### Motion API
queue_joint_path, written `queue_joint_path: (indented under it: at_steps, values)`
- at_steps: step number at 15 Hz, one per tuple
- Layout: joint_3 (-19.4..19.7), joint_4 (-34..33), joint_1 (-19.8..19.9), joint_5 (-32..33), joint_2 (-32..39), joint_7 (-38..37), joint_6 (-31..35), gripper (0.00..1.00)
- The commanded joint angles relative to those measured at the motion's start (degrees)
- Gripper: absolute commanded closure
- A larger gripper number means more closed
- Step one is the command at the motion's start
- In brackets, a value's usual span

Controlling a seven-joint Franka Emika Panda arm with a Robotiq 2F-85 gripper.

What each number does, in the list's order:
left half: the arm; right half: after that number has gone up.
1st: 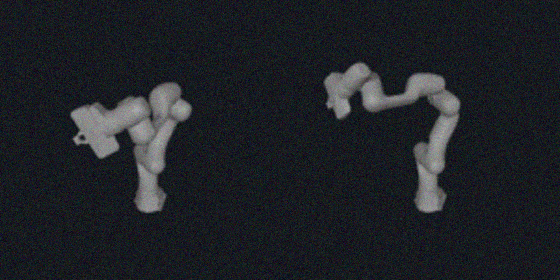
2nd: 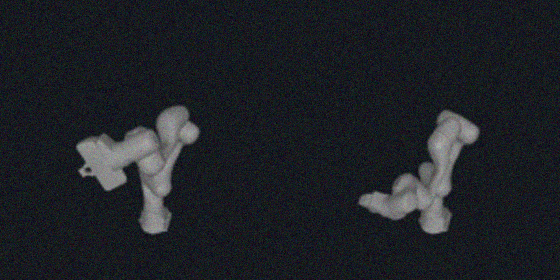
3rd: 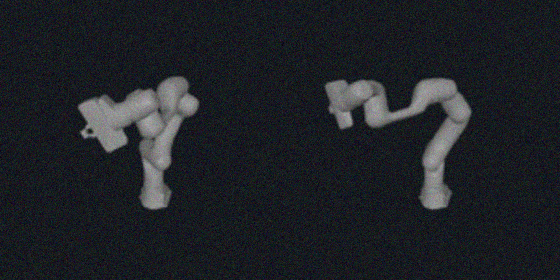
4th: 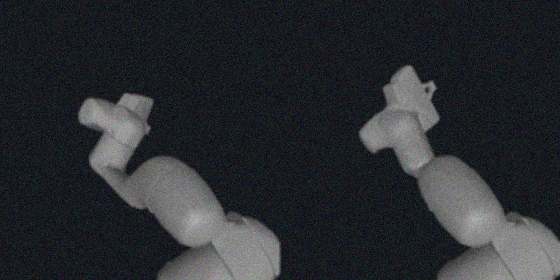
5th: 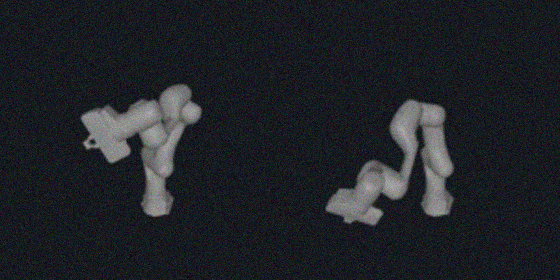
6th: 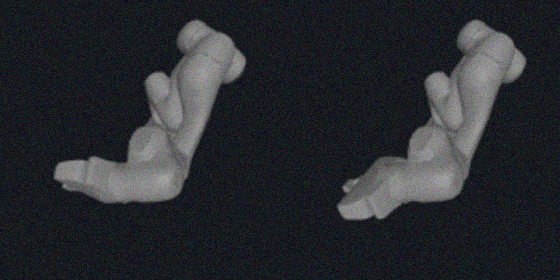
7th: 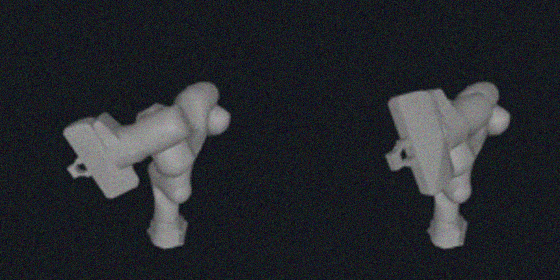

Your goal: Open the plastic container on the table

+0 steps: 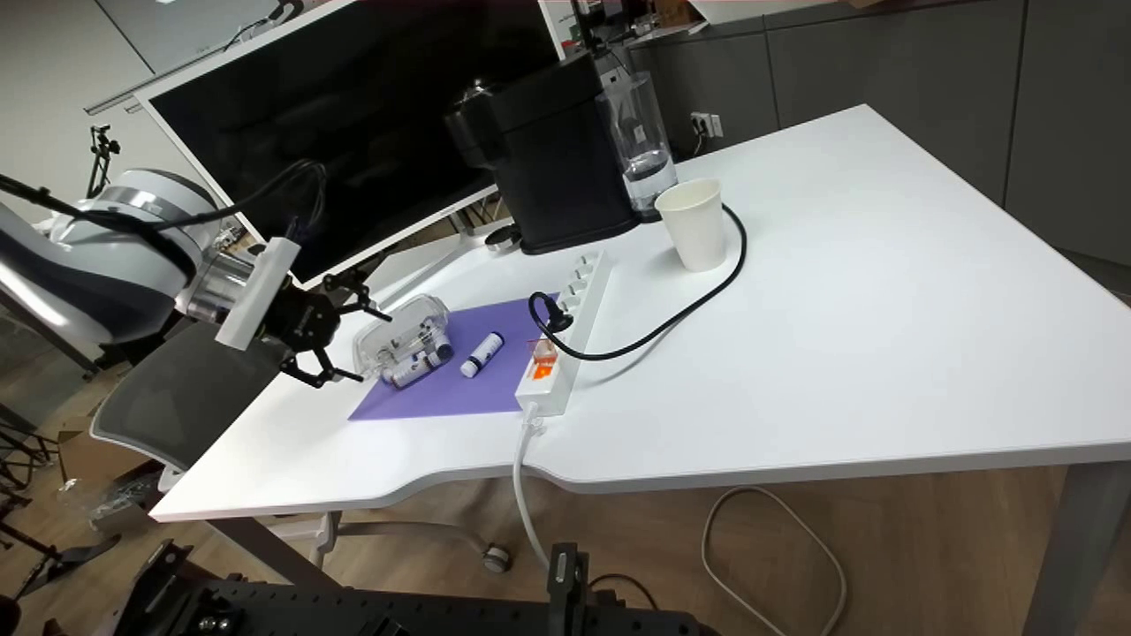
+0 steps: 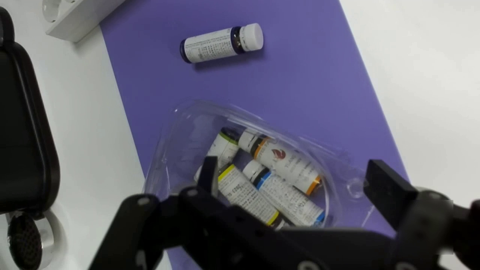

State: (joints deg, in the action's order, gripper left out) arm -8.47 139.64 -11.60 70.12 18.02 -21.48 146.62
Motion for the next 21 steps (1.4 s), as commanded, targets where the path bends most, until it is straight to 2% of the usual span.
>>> queue_joint_path:
  at_steps: [1,14,21]
  values:
    - [0.62,-1.38,-0.43,2.73,0.49,-3.48,0.03,0.0]
    - [1.89,-4.07,0.62,9.27,-1.96,-8.24,-2.1,0.0]
    - [2.48,-6.06,2.52,11.68,-6.77,-8.85,-6.03,0.0]
